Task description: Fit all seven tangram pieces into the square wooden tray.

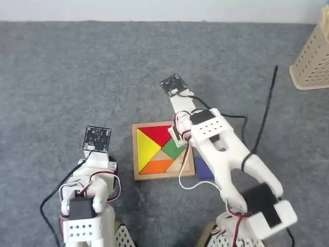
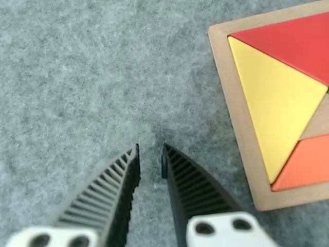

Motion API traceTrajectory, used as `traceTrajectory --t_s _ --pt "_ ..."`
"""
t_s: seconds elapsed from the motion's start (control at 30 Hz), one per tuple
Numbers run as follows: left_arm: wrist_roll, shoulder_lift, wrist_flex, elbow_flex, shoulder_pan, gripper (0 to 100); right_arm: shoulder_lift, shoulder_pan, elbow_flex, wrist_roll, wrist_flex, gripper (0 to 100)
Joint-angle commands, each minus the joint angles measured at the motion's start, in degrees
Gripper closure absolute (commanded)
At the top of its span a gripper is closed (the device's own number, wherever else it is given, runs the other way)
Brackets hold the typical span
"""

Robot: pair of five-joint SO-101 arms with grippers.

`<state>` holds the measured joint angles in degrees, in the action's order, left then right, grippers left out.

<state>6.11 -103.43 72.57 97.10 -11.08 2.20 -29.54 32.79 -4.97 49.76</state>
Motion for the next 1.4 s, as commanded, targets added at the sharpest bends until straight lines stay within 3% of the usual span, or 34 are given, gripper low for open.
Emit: traceTrajectory --t_s 0.0,0.3,0.87,1.07,1.37 --pt "-0.44 -1.32 0.0 -0.48 0.18 93 -0.48 1.01 -3.43 0.97 -1.1 98.9" --pt "-0.44 -1.32 0.0 -0.48 0.18 93 -0.84 5.49 -4.04 1.23 -1.8 98.9" --pt "-0.44 -1.32 0.0 -0.48 0.18 93 -1.27 5.23 -4.13 1.32 -1.8 98.7" --pt "-0.44 -1.32 0.0 -0.48 0.18 93 -1.27 3.21 -4.75 1.23 -1.19 89.0" --pt "-0.44 -1.32 0.0 -0.48 0.18 93 -1.19 2.59 -4.75 1.23 -1.19 89.0"
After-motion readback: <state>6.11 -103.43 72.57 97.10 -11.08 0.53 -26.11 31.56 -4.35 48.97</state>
